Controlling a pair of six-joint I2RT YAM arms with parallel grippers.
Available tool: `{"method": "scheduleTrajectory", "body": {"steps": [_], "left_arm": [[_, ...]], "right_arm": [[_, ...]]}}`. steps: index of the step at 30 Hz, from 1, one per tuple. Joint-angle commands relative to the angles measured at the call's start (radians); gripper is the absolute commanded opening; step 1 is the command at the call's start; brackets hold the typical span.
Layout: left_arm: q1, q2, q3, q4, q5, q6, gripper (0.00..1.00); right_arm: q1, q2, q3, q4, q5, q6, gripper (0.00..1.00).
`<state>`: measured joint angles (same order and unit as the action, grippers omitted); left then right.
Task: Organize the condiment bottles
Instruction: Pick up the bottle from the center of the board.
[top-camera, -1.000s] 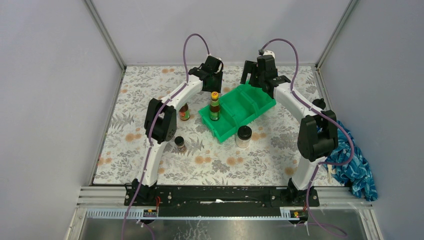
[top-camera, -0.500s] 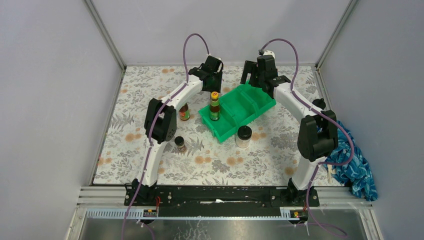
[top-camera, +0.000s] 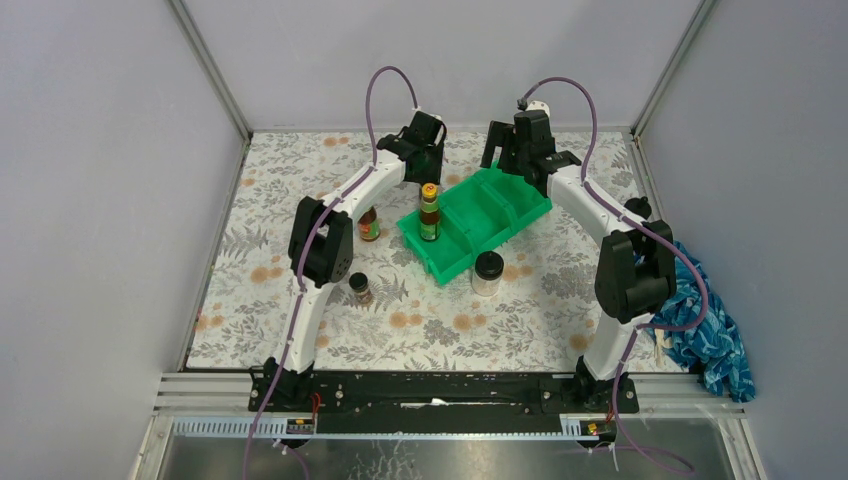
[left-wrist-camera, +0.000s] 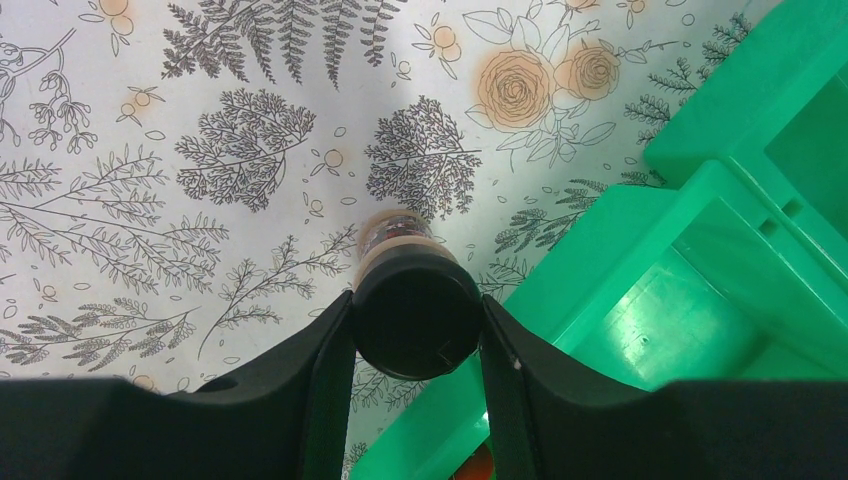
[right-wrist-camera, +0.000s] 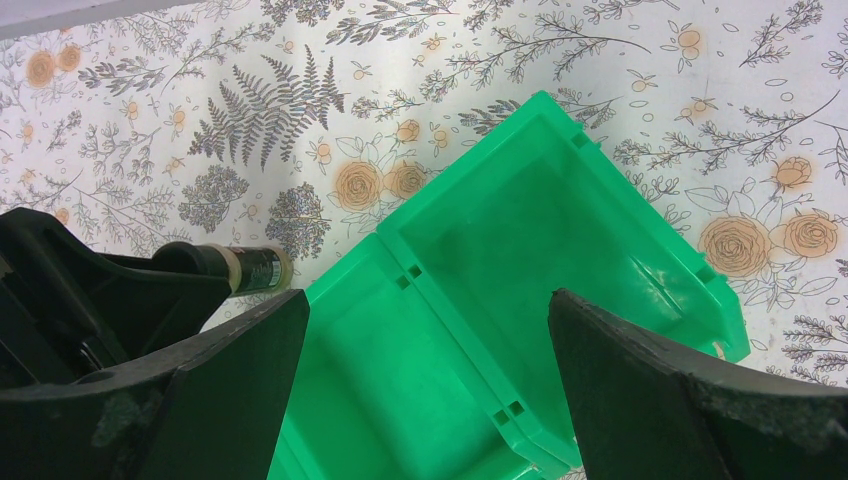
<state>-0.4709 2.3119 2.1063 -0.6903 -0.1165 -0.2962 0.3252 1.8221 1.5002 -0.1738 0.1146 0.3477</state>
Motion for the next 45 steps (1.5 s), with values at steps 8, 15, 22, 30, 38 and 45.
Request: {"method": "scheduleTrajectory", "body": {"steps": [8, 15, 22, 30, 38, 45], "left_arm": [[-0.006, -0.099, -0.037, 0.07, -0.041, 0.009, 0.0], [-0.006, -0.113, -0.046, 0.082, -0.051, 0.011, 0.0], [-0.006, -0.132, -0.048, 0.087, -0.067, 0.017, 0.0], [-0.006, -0.154, -0.036, 0.086, -0.079, 0.022, 0.0], [-0.008, -0.172, -0.03, 0.086, -0.089, 0.026, 0.0], [-0.014, -0.187, -0.012, 0.088, -0.098, 0.034, 0.0]], "right_arm": [[-0.002, -0.021, -0.003, 0.026, 0.009, -0.001, 0.98], [-0.002, -0.024, -0.009, 0.03, 0.007, -0.001, 0.98], [-0.003, -0.025, -0.012, 0.033, 0.007, 0.0, 0.98], [-0.002, -0.03, -0.018, 0.035, 0.008, 0.001, 0.98], [-0.002, -0.034, -0.019, 0.037, 0.015, -0.001, 0.98], [-0.003, -0.038, -0.023, 0.039, 0.019, -0.001, 0.98]]}}
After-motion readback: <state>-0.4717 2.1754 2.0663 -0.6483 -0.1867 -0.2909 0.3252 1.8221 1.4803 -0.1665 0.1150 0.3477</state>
